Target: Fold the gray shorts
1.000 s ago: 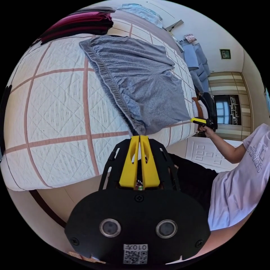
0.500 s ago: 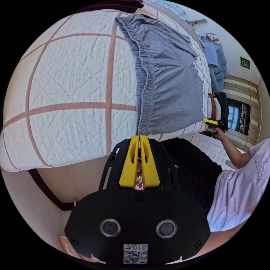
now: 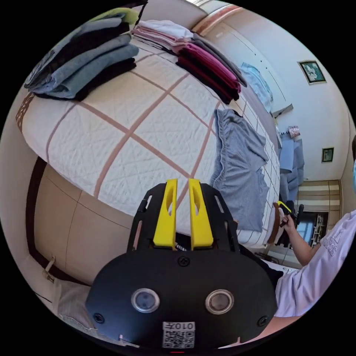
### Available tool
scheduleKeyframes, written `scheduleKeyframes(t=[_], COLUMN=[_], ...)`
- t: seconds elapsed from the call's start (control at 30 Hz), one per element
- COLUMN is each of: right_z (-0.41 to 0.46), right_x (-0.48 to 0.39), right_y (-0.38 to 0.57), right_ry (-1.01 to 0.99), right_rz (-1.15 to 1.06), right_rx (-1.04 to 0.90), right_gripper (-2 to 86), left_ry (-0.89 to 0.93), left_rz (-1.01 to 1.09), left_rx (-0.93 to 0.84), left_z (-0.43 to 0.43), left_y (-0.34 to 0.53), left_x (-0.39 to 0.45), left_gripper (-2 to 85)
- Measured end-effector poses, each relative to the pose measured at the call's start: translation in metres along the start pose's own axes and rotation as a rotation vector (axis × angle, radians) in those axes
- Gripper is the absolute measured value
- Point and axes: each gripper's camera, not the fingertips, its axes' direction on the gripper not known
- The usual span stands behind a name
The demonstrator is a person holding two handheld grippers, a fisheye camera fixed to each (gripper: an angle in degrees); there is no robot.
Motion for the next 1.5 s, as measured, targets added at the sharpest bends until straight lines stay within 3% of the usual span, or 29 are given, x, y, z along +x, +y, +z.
scheduleKeyframes(t=[0.13, 0.37, 0.77, 1.07, 1.2, 1.33, 1.4, 1.5], right_z=[0.038, 0.101, 0.082, 0.079, 0.079, 0.053, 0.051, 0.063], right_x=[-0.003, -0.027, -0.042, -0.036, -0.031, -0.003, 0.001, -0.005], right_y=[-0.099, -0.171, -0.127, -0.051, -0.043, -0.066, -0.092, -0.152], right_ry=[-0.039, -0.067, -0.036, -0.099, -0.086, -0.009, 0.003, -0.054], right_rz=[-0.085, -0.249, -0.401, -0.312, -0.242, -0.080, -0.066, -0.091], right_rx=[0.056, -0.093, -0.206, -0.220, -0.166, 0.024, 0.092, 0.123], right_gripper=[6.9, 6.8, 3.1, 3.0, 3.7, 7.3, 9.0, 9.8], left_ry=[0.003, 0.119, 0.121, 0.163, 0.158, -0.045, -0.085, -0.042], left_rz=[0.180, 0.385, 0.537, 0.566, 0.531, 0.429, 0.398, 0.375], left_rx=[-0.002, -0.048, -0.235, -0.379, -0.326, -0.007, 0.064, 0.041], left_z=[0.029, 0.083, 0.145, 0.158, 0.145, 0.089, 0.079, 0.091], left_y=[-0.059, -0.137, -0.157, -0.143, -0.142, -0.150, -0.158, -0.181], left_x=[0.048, 0.112, 0.155, 0.147, 0.138, 0.129, 0.124, 0.117], left_gripper=[5.0, 4.2, 1.5, 1.0, 2.1, 5.2, 7.0, 8.9])
